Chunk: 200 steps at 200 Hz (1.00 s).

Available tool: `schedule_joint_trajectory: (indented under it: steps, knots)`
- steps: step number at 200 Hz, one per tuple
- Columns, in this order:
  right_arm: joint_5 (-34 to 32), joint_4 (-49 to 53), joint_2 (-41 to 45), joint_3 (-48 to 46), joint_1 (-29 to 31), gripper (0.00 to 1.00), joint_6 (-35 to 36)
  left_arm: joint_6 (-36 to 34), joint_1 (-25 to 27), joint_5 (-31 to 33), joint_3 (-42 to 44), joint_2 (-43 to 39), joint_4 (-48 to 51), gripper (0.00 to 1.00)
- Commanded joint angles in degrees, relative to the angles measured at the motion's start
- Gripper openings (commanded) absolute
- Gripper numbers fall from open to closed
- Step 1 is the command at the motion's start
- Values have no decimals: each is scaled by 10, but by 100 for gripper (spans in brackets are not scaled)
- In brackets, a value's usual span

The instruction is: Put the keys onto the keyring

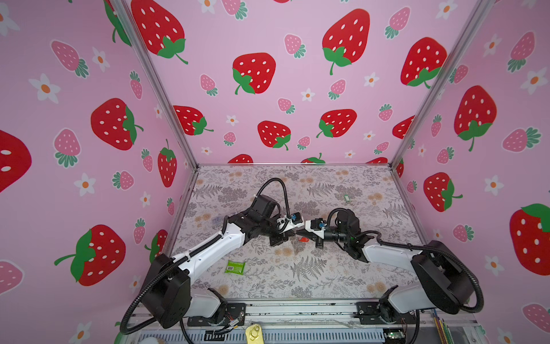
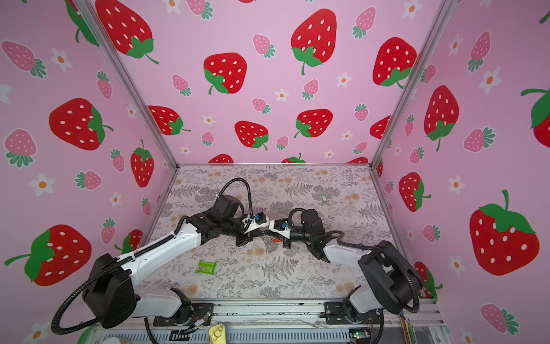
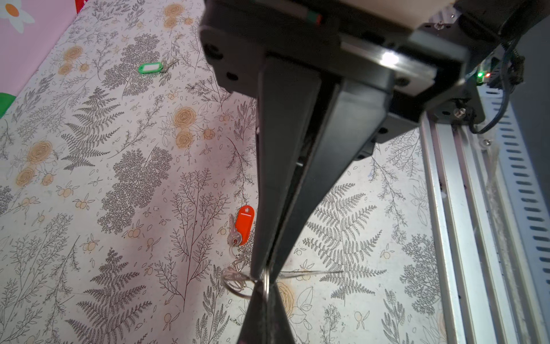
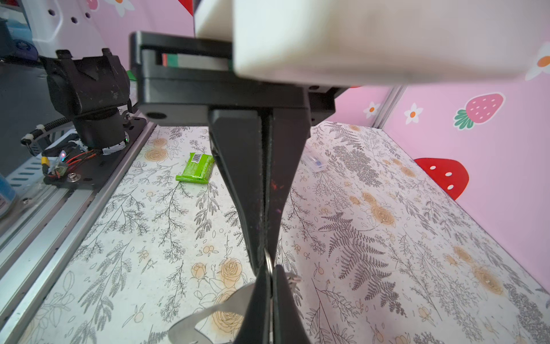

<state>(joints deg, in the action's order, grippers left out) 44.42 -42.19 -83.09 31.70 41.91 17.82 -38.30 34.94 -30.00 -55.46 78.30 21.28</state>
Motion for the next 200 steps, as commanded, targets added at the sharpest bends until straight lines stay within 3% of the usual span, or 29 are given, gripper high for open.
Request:
schedule_joint_trajectory:
  steps: [1,12,40,88,135,200]
  knots:
    - [0,-24,4,-12,3,3,1,5,-2,-9,2,-15,-12,16]
    - [3,-46,2,-20,4,2,-9,16,-11,-24,29,-29,-47,21]
    - [12,-125,-13,-41,3,2,-54,47,-39,-84,113,-63,-163,22]
    - [36,-196,-38,-47,3,1,-97,74,-49,-112,186,-70,-297,22]
    - [45,-213,-49,-45,3,0,-110,98,-51,-124,202,-52,-372,22]
    - [52,-235,-67,-41,4,1,-129,98,-53,-142,207,-50,-387,17]
